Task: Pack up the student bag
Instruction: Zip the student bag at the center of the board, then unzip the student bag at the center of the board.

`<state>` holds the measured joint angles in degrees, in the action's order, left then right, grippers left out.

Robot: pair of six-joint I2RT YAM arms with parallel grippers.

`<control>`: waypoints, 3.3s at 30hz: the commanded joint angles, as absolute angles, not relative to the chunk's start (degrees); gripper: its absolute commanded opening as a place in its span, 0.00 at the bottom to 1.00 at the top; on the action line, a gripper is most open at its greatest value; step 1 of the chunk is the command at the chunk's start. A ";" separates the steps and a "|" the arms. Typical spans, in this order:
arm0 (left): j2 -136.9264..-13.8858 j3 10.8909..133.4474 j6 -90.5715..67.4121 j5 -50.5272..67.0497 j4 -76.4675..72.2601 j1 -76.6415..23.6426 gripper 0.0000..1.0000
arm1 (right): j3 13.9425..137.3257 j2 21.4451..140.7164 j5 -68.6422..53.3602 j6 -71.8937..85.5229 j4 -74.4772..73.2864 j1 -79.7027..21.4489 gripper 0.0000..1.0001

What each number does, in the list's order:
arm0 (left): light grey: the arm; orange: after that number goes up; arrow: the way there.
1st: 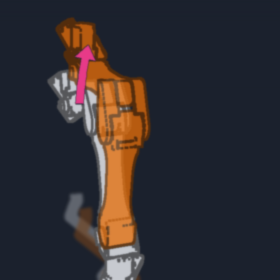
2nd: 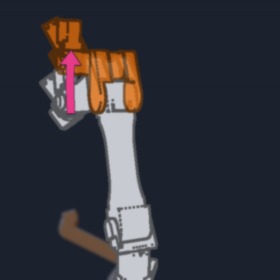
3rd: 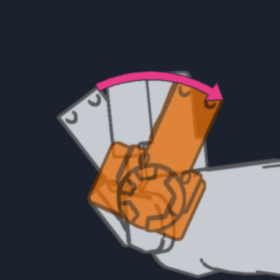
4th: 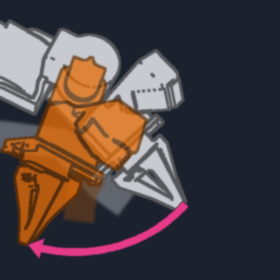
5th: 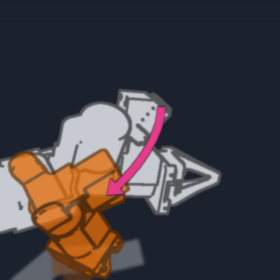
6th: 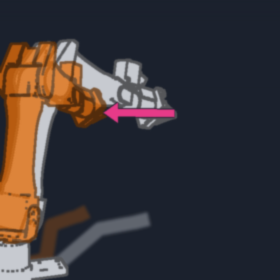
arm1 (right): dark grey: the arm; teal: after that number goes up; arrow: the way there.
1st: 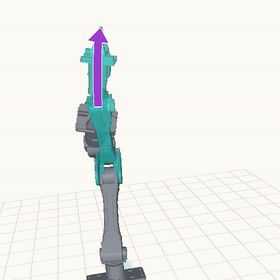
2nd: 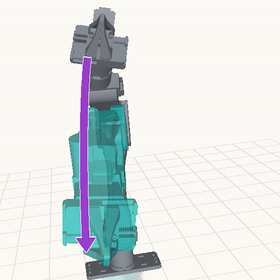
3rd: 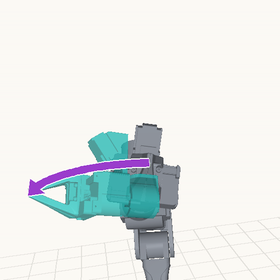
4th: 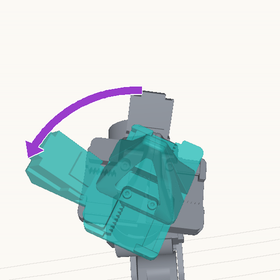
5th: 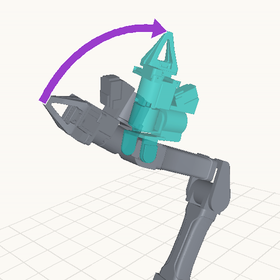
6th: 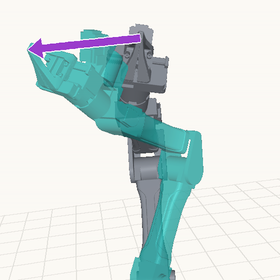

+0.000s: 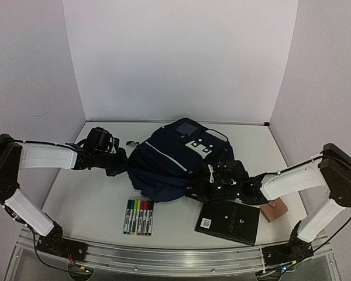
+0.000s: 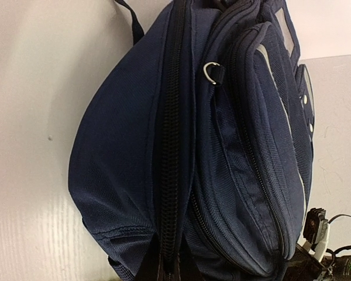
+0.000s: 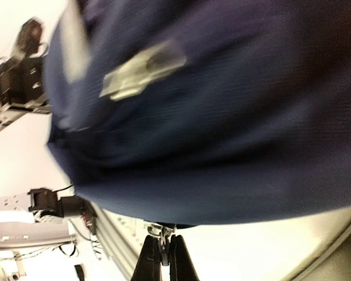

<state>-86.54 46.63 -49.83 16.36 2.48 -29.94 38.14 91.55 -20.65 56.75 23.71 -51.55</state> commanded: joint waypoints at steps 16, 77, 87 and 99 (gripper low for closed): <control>-80.98 48.21 -41.85 11.37 5.48 -22.71 0.00 | 38.92 101.23 -20.80 45.27 22.41 -33.93 0.00; -76.37 38.10 -48.20 19.33 3.52 -20.73 0.86 | 61.07 97.40 -22.80 11.21 -3.69 -36.83 0.51; -78.53 37.69 -48.89 19.78 0.81 -21.24 0.87 | 65.36 103.45 -24.99 8.35 -3.78 -36.83 0.49; -82.82 37.39 -49.38 20.75 -2.68 -21.27 0.79 | 68.47 108.19 -27.33 7.95 -3.78 -36.83 0.30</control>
